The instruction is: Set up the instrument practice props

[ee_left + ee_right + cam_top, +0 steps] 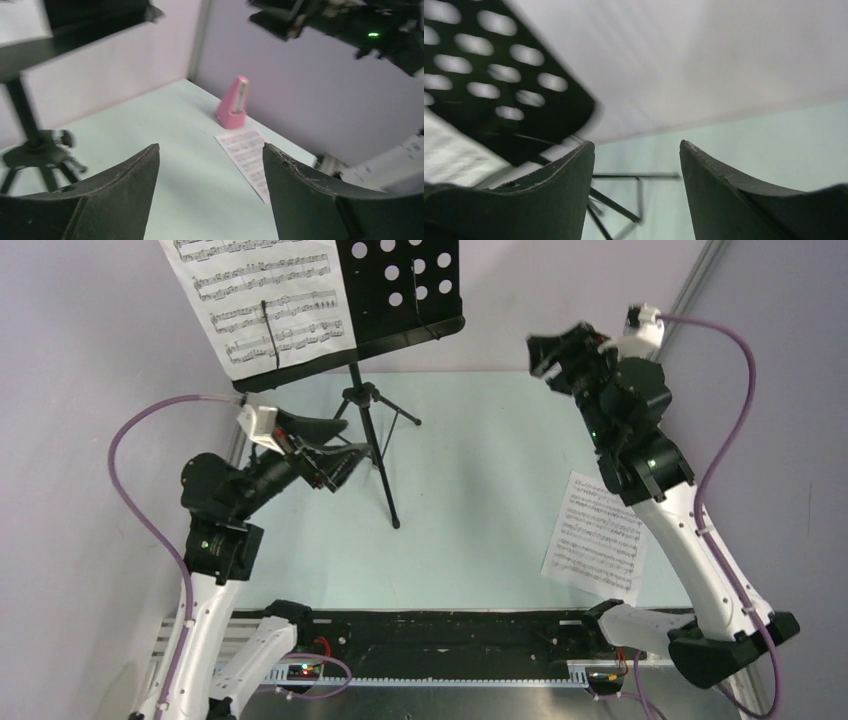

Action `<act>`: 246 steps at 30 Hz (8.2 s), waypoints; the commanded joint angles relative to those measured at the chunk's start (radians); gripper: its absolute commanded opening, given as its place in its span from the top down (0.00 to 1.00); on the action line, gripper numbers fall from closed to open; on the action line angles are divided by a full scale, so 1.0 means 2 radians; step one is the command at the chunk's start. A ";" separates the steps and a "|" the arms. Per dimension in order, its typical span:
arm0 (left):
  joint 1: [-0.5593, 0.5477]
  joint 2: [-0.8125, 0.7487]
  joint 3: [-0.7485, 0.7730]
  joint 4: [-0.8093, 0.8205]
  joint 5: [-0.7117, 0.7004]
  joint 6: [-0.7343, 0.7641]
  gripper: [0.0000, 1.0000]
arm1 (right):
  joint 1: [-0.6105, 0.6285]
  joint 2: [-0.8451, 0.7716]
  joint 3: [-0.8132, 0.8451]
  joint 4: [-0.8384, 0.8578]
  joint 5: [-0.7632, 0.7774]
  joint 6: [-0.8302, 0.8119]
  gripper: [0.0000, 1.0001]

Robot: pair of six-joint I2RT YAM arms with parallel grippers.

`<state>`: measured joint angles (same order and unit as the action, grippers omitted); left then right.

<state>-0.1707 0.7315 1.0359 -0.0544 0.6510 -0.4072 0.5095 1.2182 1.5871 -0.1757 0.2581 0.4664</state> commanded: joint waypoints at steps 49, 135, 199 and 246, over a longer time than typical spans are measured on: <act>-0.274 0.448 0.089 -0.027 -0.135 0.090 0.21 | -0.309 0.176 -0.392 -0.223 -0.154 0.174 0.22; -0.428 0.820 0.309 -0.004 -0.064 -0.368 0.35 | -0.324 0.048 -0.447 -0.210 -0.169 0.125 0.65; -0.320 0.704 0.163 -0.011 -0.041 -0.145 1.00 | -0.295 0.077 -0.437 -0.252 -0.191 0.105 0.68; -0.336 0.783 0.264 0.048 -0.034 -0.320 0.28 | -0.298 0.174 -0.447 -0.195 -0.244 0.084 0.70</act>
<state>-0.8722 2.2894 1.5497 -0.0307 0.6773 -0.9794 -0.0929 1.5108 0.7395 -0.6621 -0.2813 0.6537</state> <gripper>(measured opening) 0.715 0.300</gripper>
